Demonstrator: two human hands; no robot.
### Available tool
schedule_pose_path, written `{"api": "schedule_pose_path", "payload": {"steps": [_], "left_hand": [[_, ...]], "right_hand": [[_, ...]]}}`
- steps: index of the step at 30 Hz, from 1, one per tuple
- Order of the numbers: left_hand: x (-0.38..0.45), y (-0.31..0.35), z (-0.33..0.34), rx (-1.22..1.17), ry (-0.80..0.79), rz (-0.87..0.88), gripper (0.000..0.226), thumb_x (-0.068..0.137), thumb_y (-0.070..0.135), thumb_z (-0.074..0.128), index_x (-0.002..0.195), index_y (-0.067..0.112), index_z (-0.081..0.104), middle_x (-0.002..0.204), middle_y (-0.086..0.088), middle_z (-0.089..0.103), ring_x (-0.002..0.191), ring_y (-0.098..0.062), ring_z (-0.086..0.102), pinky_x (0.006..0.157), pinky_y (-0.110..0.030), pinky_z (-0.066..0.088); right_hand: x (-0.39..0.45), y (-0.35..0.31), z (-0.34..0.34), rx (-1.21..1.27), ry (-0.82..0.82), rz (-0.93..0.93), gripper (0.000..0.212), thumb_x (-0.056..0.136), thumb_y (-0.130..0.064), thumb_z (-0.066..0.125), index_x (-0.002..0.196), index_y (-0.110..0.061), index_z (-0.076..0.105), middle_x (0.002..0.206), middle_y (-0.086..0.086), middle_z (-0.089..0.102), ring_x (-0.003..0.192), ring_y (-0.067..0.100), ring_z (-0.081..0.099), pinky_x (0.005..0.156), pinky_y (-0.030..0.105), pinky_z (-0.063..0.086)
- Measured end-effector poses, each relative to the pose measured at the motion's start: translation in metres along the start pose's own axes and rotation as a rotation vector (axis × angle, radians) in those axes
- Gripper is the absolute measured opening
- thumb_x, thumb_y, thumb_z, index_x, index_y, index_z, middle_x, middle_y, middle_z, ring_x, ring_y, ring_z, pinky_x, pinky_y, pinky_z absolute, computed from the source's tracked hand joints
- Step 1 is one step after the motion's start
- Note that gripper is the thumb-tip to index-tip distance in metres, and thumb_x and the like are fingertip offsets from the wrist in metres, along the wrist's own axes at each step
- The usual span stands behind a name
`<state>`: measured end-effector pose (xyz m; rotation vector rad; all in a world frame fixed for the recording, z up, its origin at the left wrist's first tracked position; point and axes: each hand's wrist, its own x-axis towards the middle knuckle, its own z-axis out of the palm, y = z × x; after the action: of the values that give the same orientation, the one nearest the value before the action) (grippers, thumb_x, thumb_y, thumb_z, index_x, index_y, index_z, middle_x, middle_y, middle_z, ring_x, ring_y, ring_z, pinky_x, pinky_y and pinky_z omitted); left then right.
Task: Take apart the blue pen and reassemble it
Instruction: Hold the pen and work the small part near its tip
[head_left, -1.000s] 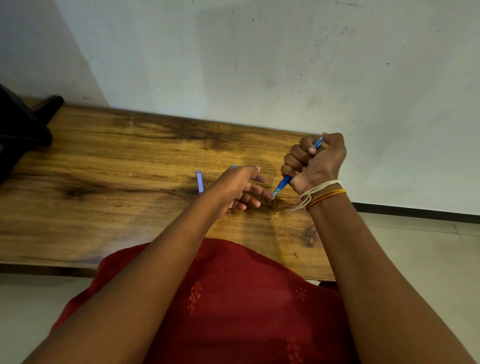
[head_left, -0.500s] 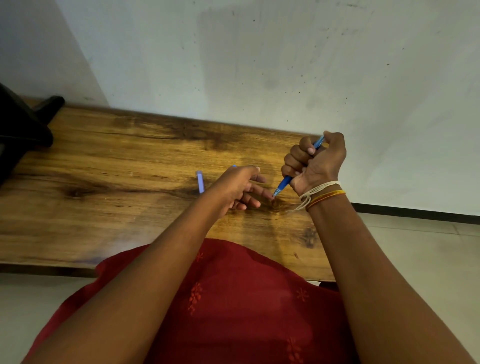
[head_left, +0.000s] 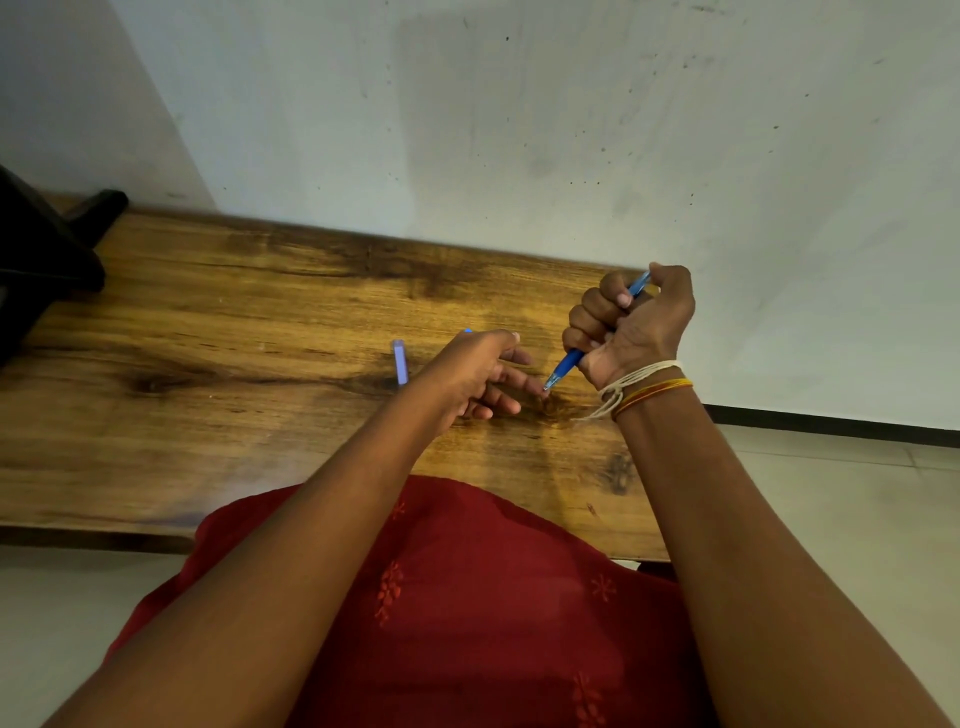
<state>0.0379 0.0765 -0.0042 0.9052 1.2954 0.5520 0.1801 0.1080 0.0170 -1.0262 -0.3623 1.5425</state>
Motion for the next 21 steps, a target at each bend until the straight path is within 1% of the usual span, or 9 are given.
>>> {"api": "schedule_pose_path", "payload": {"steps": [5, 8, 12, 15, 18, 21], "left_hand": [[-0.0002, -0.0005, 0.0003, -0.003, 0.001, -0.004, 0.038, 0.1, 0.035, 0.032, 0.114, 0.011, 0.058, 0.084, -0.002, 0.074, 0.056, -0.012, 0.057, 0.05, -0.024, 0.034], [0.0002, -0.0005, 0.0001, -0.005, 0.001, -0.004, 0.037, 0.1, 0.034, 0.032, 0.113, 0.012, 0.058, 0.081, -0.001, 0.074, 0.055, -0.012, 0.057, 0.05, -0.023, 0.034], [0.0003, -0.0005, -0.0004, 0.0, 0.002, -0.003, 0.036, 0.1, 0.035, 0.032, 0.111, 0.013, 0.059, 0.081, -0.001, 0.075, 0.056, -0.012, 0.058, 0.05, -0.023, 0.035], [-0.0002, -0.0004, -0.0002, -0.007, 0.003, -0.008, 0.035, 0.1, 0.035, 0.034, 0.109, 0.014, 0.06, 0.084, -0.001, 0.075, 0.057, -0.013, 0.059, 0.05, -0.023, 0.035], [-0.0014, 0.0001, 0.0005, -0.022, 0.019, 0.028, 0.03, 0.097, 0.034, 0.042, 0.109, 0.015, 0.062, 0.09, -0.003, 0.076, 0.062, -0.013, 0.061, 0.052, -0.023, 0.036], [-0.0021, 0.0018, 0.0024, -0.036, 0.077, 0.159, 0.018, 0.09, 0.023, 0.059, 0.106, 0.017, 0.065, 0.088, -0.002, 0.076, 0.069, -0.012, 0.063, 0.055, -0.023, 0.039]], "right_hand": [[0.0001, -0.0003, 0.0008, -0.017, 0.004, -0.014, 0.047, 0.086, -0.042, 0.029, 0.046, -0.018, 0.03, 0.042, -0.006, 0.017, 0.04, 0.011, 0.011, 0.043, 0.017, 0.015], [-0.0003, 0.0002, 0.0006, -0.042, -0.002, -0.017, 0.047, 0.087, -0.044, 0.029, 0.047, -0.018, 0.03, 0.043, -0.005, 0.018, 0.042, 0.011, 0.011, 0.045, 0.019, 0.013], [-0.0004, 0.0001, 0.0022, -0.106, -0.026, -0.027, 0.048, 0.088, -0.042, 0.027, 0.046, -0.018, 0.029, 0.042, -0.005, 0.017, 0.041, 0.011, 0.011, 0.047, 0.02, 0.011], [-0.0012, 0.0003, 0.0024, -0.127, -0.033, -0.033, 0.047, 0.089, -0.043, 0.027, 0.05, -0.018, 0.029, 0.042, -0.006, 0.018, 0.041, 0.011, 0.011, 0.046, 0.019, 0.012], [-0.0026, 0.0017, 0.003, -0.148, -0.039, -0.047, 0.049, 0.091, -0.044, 0.026, 0.051, -0.017, 0.029, 0.041, -0.006, 0.019, 0.039, 0.01, 0.012, 0.045, 0.018, 0.012], [-0.0027, 0.0021, 0.0046, -0.17, -0.048, -0.079, 0.048, 0.093, -0.043, 0.026, 0.053, -0.017, 0.027, 0.04, -0.007, 0.019, 0.038, 0.01, 0.012, 0.045, 0.018, 0.011]]}}
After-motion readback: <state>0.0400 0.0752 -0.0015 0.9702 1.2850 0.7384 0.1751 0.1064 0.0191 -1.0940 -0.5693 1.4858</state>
